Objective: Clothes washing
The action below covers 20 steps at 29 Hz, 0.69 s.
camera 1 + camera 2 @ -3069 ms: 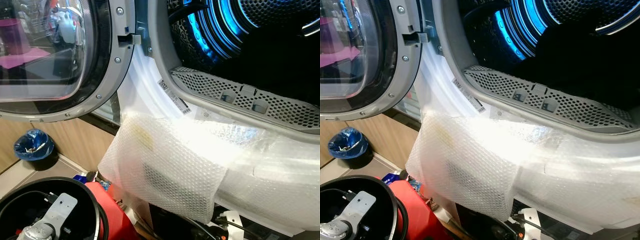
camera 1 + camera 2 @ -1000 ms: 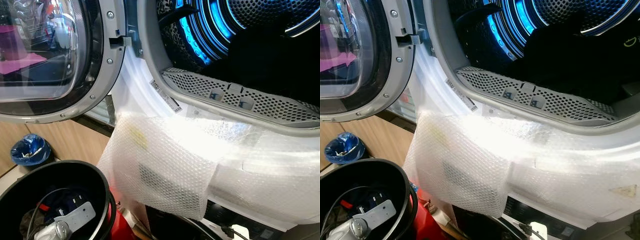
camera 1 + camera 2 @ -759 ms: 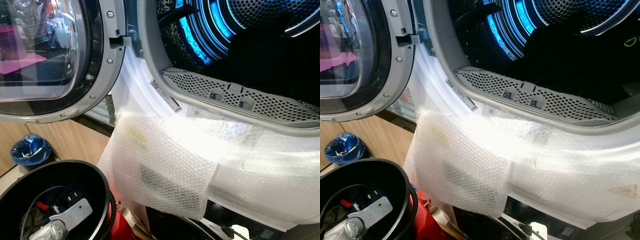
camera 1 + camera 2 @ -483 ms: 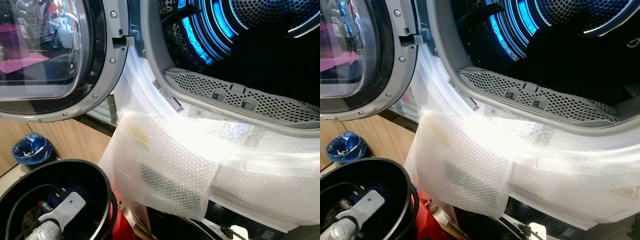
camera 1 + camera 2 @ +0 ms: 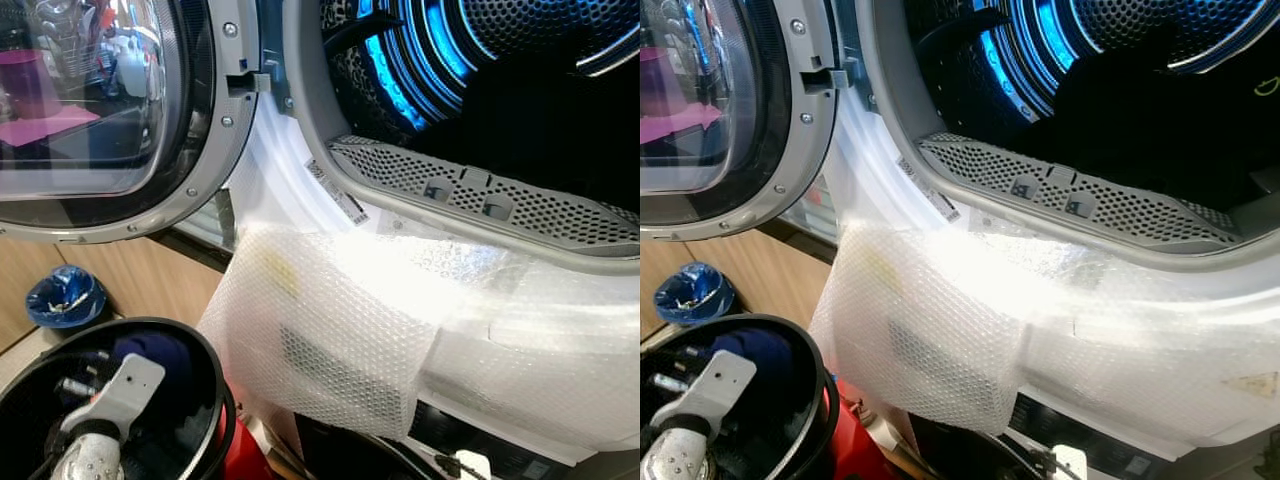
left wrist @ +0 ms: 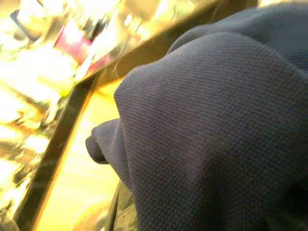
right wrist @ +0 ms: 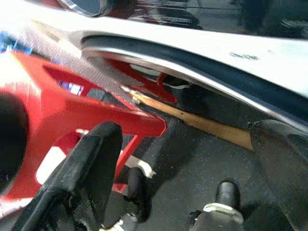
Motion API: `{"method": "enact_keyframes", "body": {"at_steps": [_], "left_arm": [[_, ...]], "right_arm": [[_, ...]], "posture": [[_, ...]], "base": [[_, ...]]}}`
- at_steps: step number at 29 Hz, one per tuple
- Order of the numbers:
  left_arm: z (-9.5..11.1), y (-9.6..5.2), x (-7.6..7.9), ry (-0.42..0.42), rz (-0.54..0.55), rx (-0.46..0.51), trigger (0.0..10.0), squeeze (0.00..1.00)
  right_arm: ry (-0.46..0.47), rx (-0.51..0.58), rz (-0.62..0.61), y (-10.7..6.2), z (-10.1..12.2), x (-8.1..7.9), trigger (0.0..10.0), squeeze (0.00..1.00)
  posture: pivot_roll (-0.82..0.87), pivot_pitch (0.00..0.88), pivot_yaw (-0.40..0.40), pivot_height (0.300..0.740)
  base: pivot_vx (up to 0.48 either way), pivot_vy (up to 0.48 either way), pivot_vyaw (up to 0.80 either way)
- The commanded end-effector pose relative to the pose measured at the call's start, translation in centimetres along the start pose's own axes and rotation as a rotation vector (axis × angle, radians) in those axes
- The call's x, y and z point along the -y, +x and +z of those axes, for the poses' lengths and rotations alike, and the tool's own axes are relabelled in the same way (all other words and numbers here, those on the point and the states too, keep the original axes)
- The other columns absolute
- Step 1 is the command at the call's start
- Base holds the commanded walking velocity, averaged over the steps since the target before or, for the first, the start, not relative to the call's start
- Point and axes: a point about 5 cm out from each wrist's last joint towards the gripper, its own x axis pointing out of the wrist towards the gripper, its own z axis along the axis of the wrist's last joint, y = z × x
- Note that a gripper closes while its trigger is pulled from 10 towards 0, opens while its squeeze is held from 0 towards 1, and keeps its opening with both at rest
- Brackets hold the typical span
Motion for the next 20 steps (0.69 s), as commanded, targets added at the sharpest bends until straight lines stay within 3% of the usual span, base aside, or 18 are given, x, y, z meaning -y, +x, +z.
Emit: {"method": "enact_keyframes", "body": {"at_steps": [1, 3, 4, 8, 9, 11, 13, 14, 20], "left_arm": [[3.1, -0.3, 1.1, -0.106, -0.131, 0.142, 0.0, 0.00], [5.8, -1.4, 2.9, -0.179, -0.382, 0.278, 0.0, 0.00], [7.2, -2.3, 3.3, -0.266, -0.511, 0.330, 0.0, 0.00], [9.3, -2.8, 1.9, -0.463, -0.601, 0.368, 0.0, 0.00], [9.3, -2.8, 1.9, -0.463, -0.601, 0.368, 0.0, 0.00], [11.2, -2.7, -0.9, -0.580, -0.674, 0.442, 0.0, 0.00], [11.6, -2.7, -1.6, -0.592, -0.692, 0.465, 0.0, 0.00], [12.1, -2.9, -2.5, -0.603, -0.754, 0.495, 0.0, 0.00], [13.6, -4.4, -3.3, -0.547, -1.078, 0.529, 0.0, 0.00]], "right_arm": [[-0.052, 0.001, 0.025, 0.1, 0.5, -0.2, 10.0, 0.00], [-0.086, 0.003, 0.056, 0.2, 0.6, -0.5, 10.0, 0.00], [-0.104, 0.005, 0.077, 0.2, 0.8, -0.7, 10.0, 0.00], [-0.133, 0.011, 0.120, 0.3, 1.1, -1.0, 10.0, 0.00], [-0.133, 0.011, 0.120, 0.3, 1.1, -1.0, 10.0, 0.00], [-0.178, 0.025, 0.194, 0.3, 1.3, -1.7, 10.0, 0.00], [-0.192, 0.027, 0.216, 0.3, 1.4, -1.9, 10.0, 0.00], [-0.200, 0.029, 0.260, 0.3, 1.4, -2.3, 10.0, 0.00], [-0.305, 0.014, 0.360, -0.1, 1.4, -2.7, 10.0, 0.00]], "posture": [[0.09, 0.095, -0.044, 0.740], [0.09, 0.096, -0.045, 0.740], [0.09, 0.097, -0.046, 0.740], [0.10, 0.100, -0.045, 0.740], [0.10, 0.100, -0.045, 0.740], [0.10, 0.101, -0.045, 0.740], [0.10, 0.101, -0.045, 0.740], [0.10, 0.101, -0.045, 0.740], [0.10, 0.095, -0.037, 0.740]], "base": [[0.000, 0.000, 0.00], [0.000, 0.000, 0.00], [0.000, 0.000, 0.00], [0.000, 0.000, 0.00], [0.000, 0.000, 0.00], [0.000, 0.000, 0.00], [0.000, 0.000, 0.00], [0.000, 0.000, 0.00], [0.000, 0.000, 0.00]]}}
